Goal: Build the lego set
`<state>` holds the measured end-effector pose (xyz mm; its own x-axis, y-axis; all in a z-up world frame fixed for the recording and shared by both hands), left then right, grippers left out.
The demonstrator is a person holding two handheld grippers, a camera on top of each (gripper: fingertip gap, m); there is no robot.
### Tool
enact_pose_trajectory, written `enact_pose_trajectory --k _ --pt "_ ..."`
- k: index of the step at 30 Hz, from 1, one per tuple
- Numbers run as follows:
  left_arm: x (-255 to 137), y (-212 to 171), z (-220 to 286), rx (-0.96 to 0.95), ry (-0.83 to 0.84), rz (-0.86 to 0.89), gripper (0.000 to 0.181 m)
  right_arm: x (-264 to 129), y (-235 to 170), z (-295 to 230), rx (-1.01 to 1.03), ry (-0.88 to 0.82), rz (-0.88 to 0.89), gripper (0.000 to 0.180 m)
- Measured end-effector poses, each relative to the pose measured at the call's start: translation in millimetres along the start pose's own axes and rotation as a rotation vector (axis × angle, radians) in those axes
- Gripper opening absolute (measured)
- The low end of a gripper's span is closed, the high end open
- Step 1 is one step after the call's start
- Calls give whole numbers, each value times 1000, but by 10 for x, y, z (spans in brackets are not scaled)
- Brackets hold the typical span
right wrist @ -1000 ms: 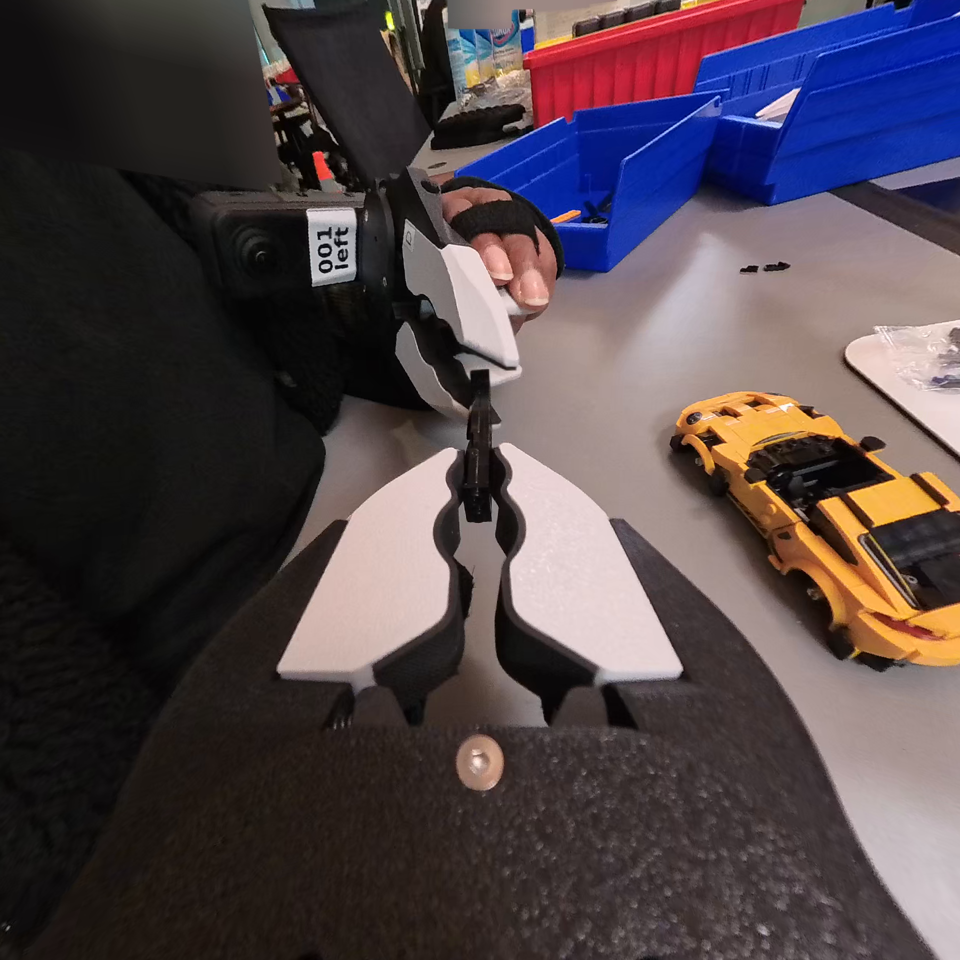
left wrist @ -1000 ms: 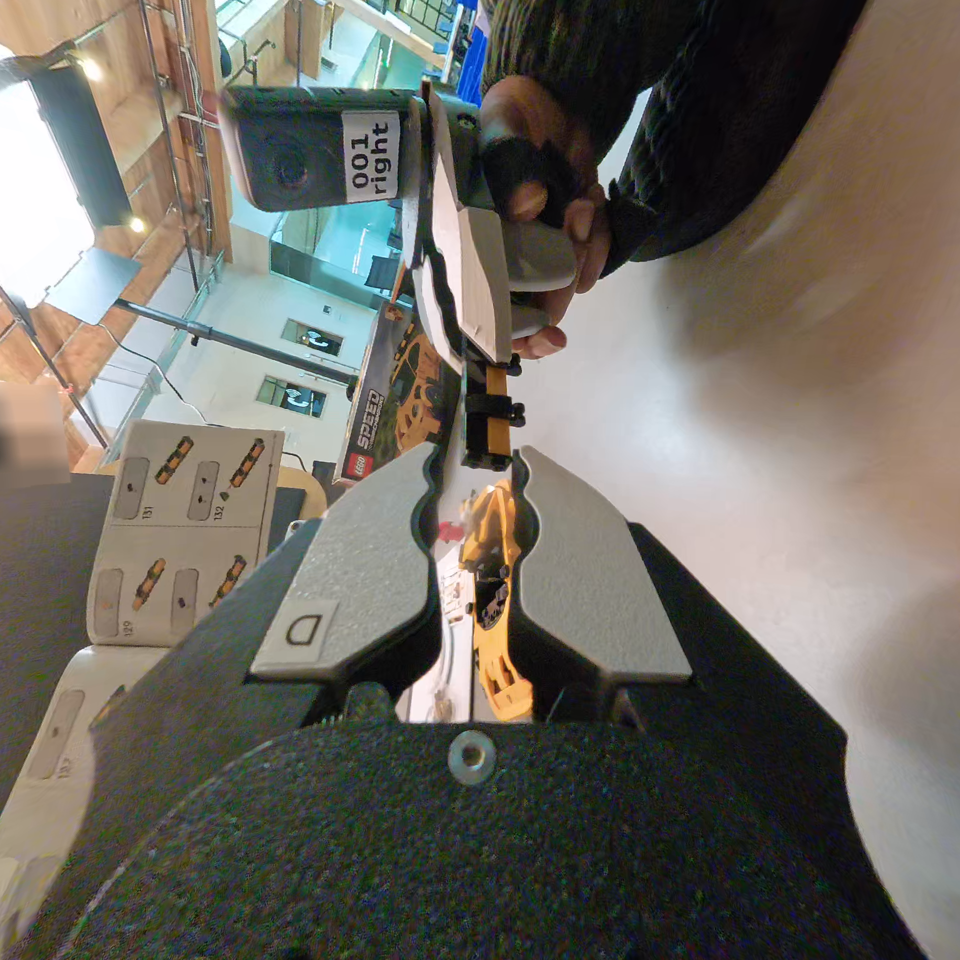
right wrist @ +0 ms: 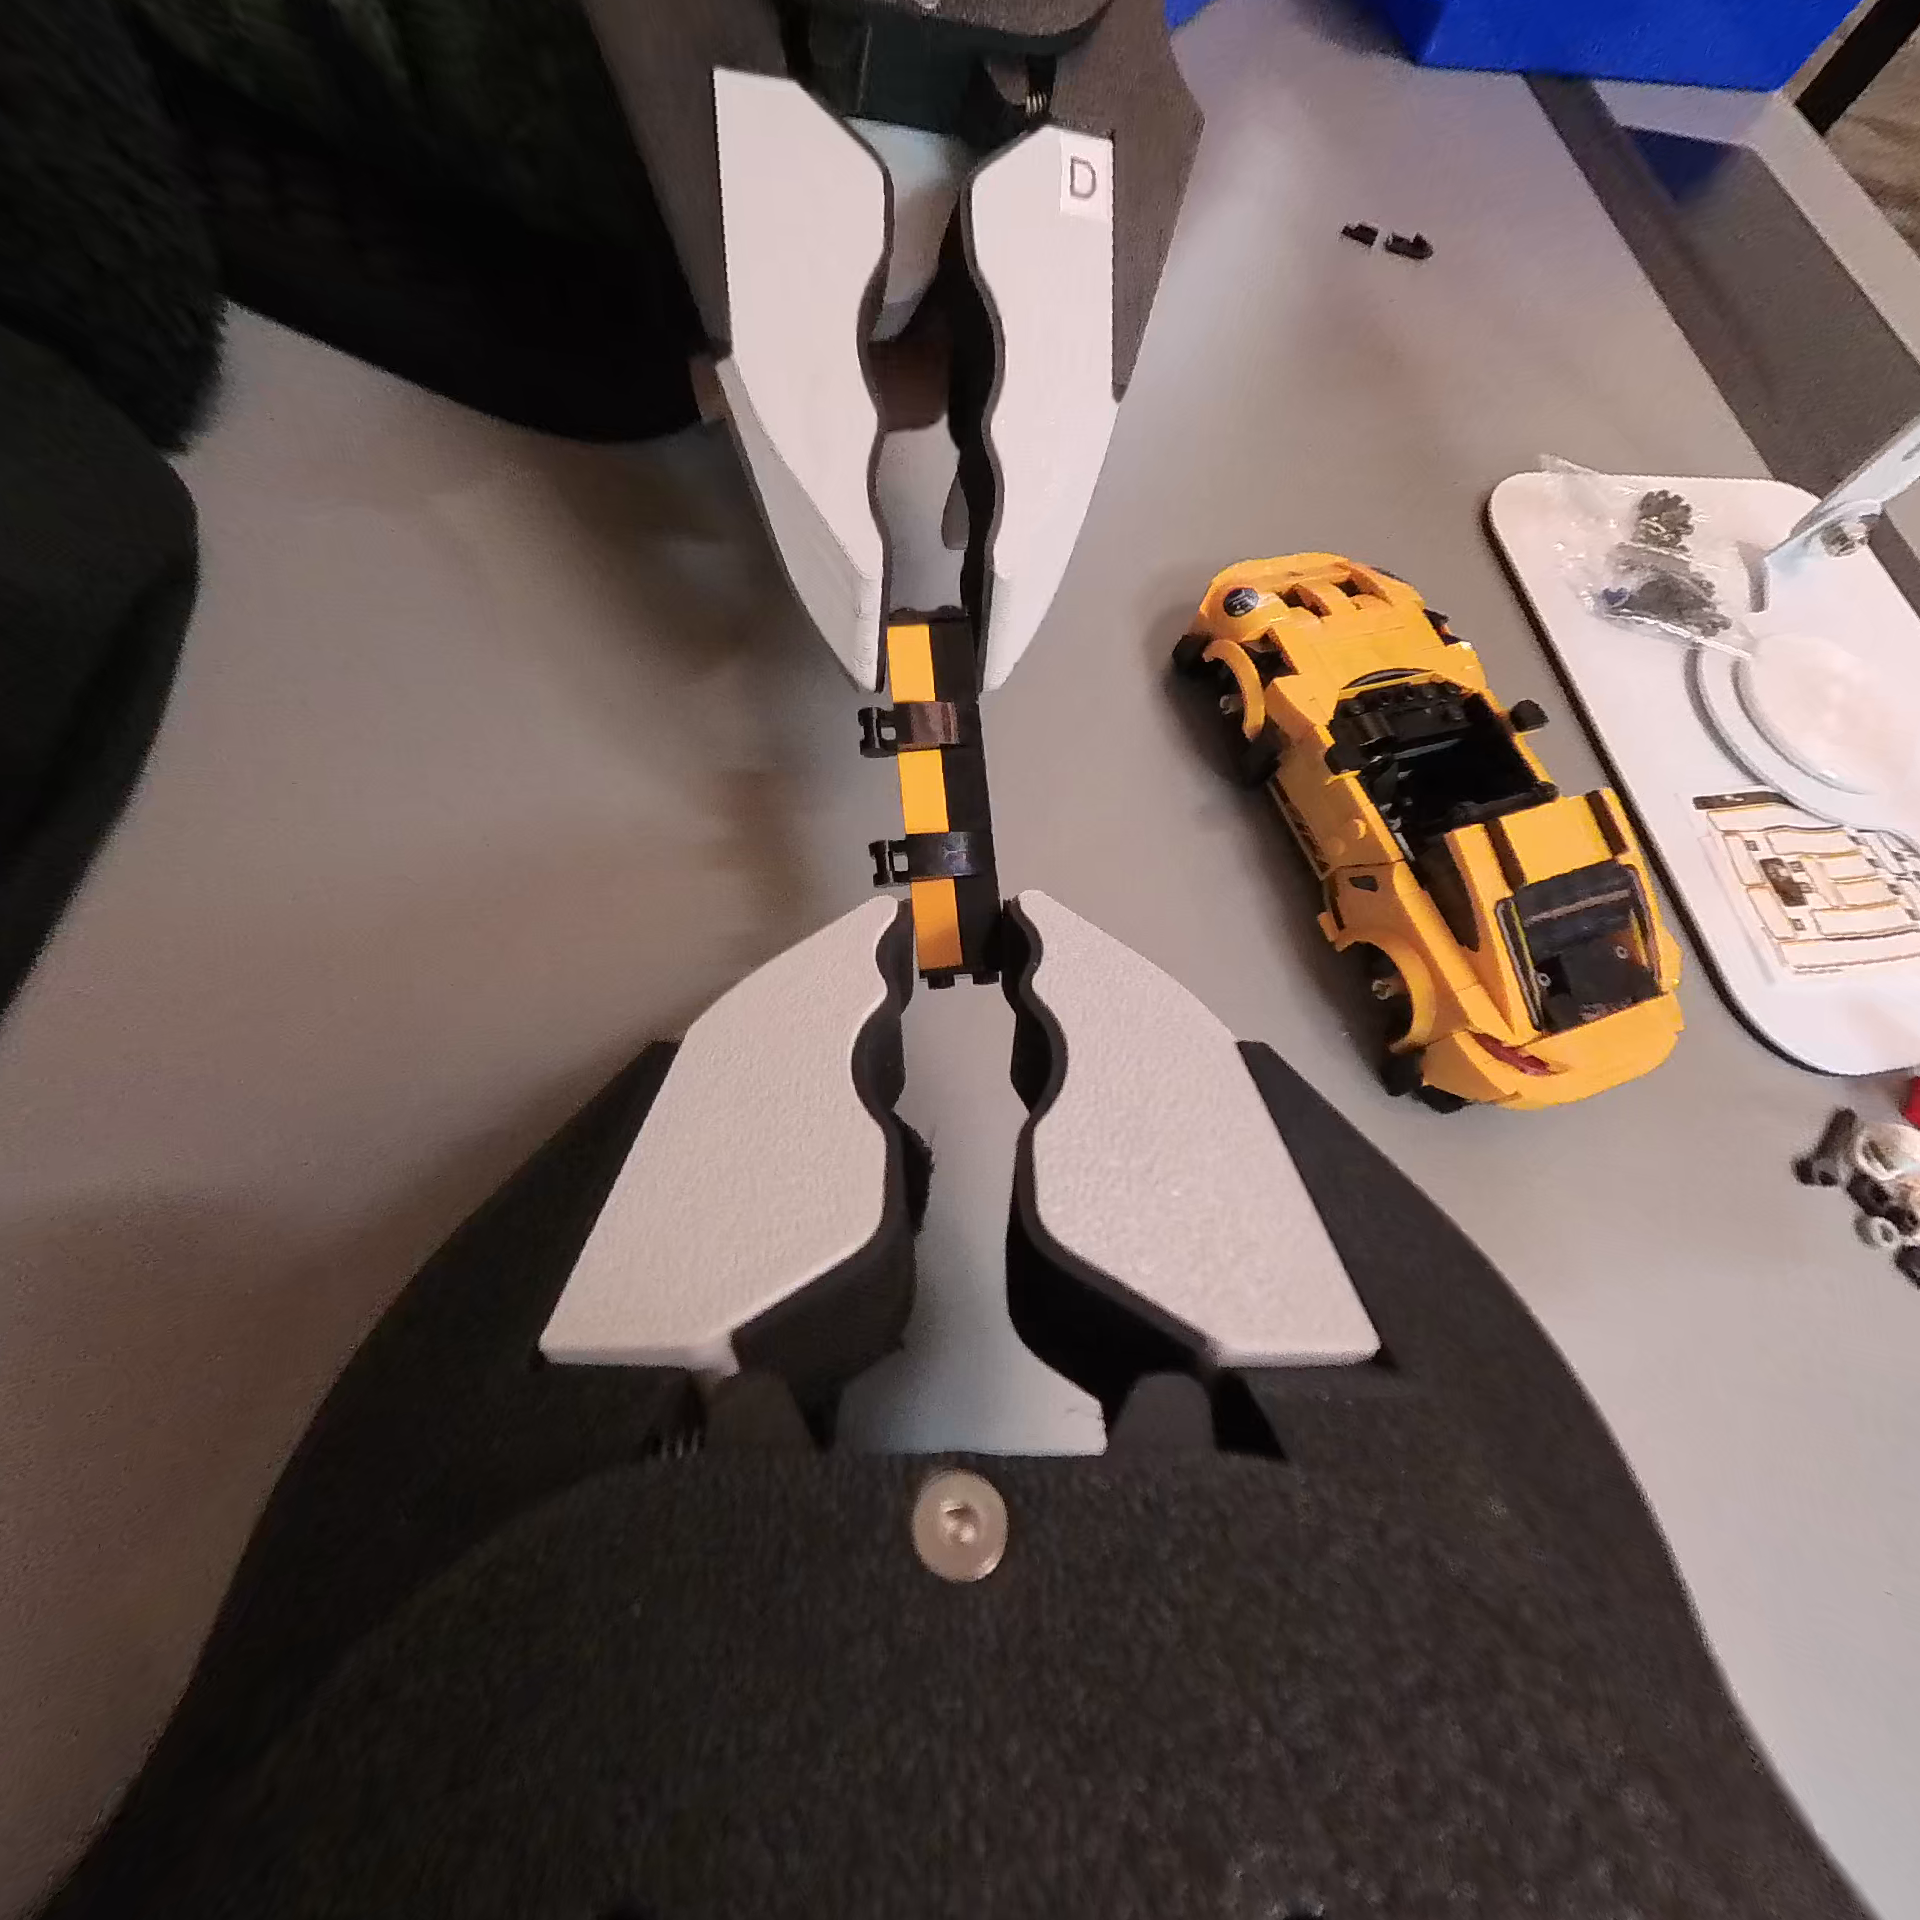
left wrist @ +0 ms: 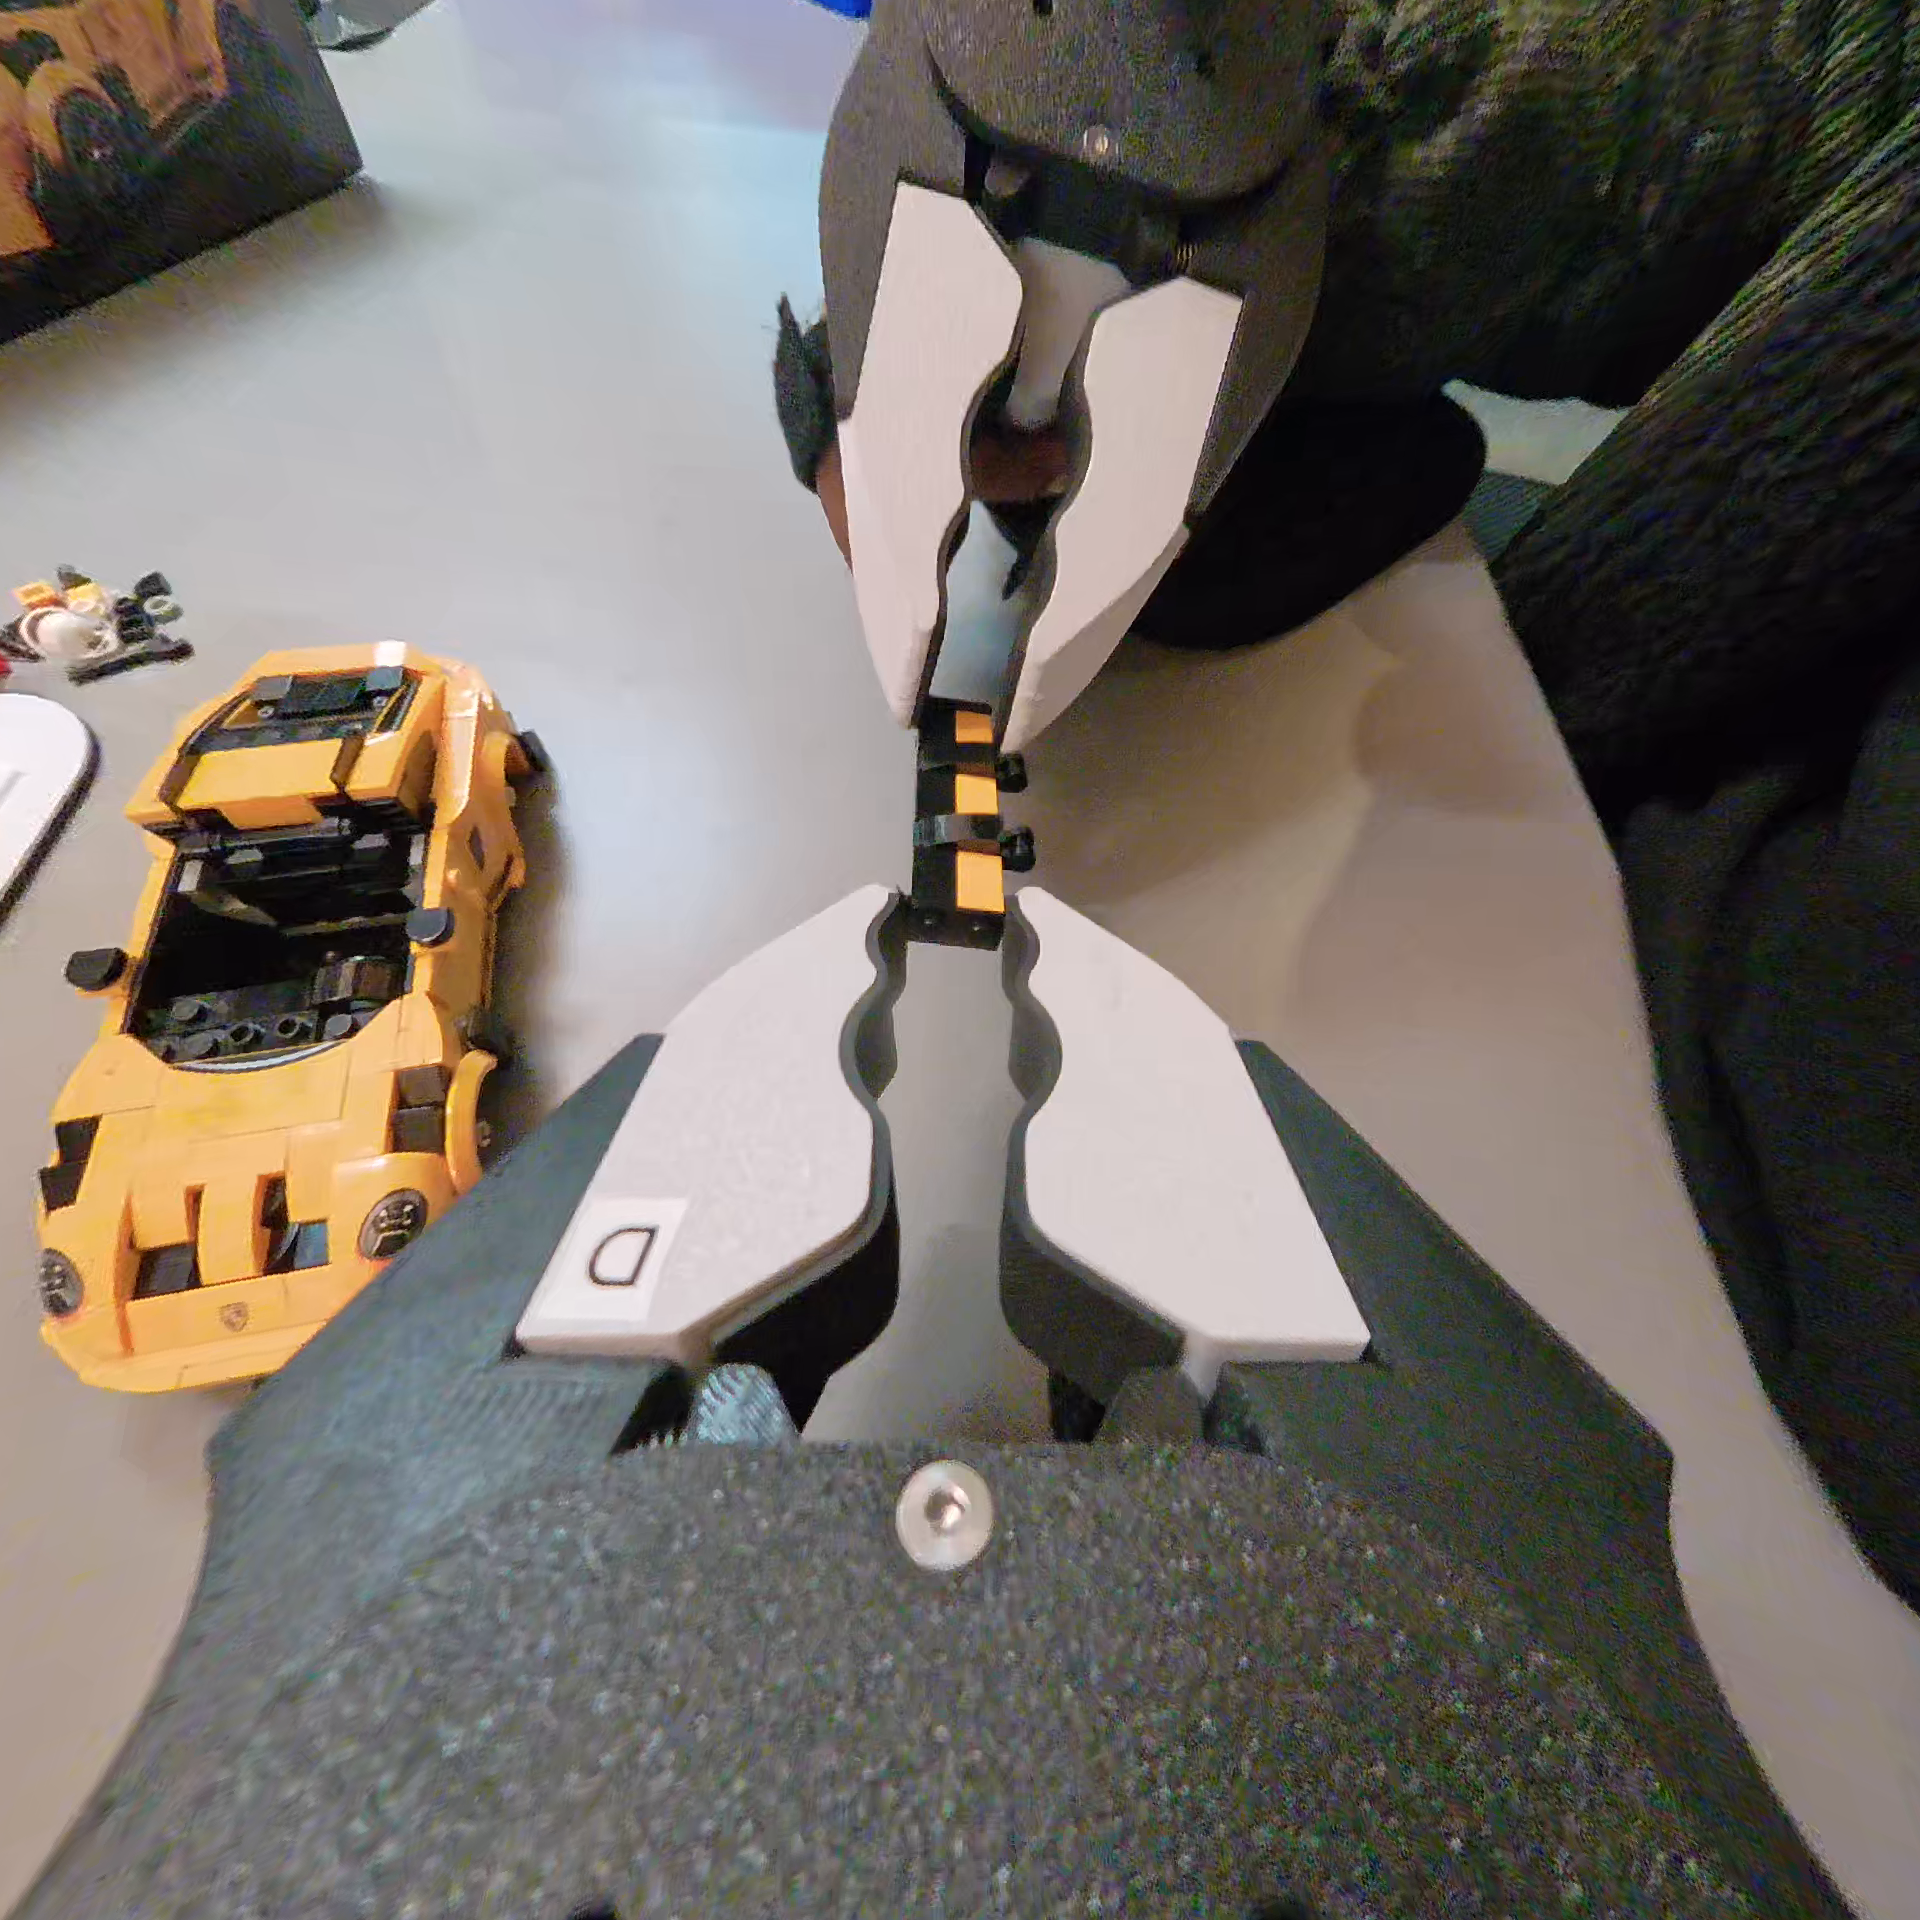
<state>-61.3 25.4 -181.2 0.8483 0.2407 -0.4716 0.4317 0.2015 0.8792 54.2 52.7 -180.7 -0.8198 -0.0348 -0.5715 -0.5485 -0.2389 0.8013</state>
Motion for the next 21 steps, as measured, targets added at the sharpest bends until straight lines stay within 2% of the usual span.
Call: enact_pose_trajectory --k 8,11,15,21 --pt "112 -237 -67 64 75 -185 17 205 -144 25 -59 17 -165 15" --pt "147 -351 -94 102 110 -278 30 275 -206 27 -54 27 -226 15" --pt "111 -348 -119 88 113 -272 35 308 -218 72 -32 14 -253 15" --pt "86 -370 -197 40 130 -262 29 347 -223 134 -1 10 -235 16"
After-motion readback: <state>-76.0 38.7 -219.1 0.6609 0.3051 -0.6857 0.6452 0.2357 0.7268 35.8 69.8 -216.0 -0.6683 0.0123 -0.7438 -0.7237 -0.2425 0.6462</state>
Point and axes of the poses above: each gripper's, where its closed fingertips meet, x out along the fingers, y out of its top, z = x × y across the jaws, the point moved 5 cm from there along -x, back along the fingers, and after that the axes turned 1 degree about -x, right-handed, at the moved point
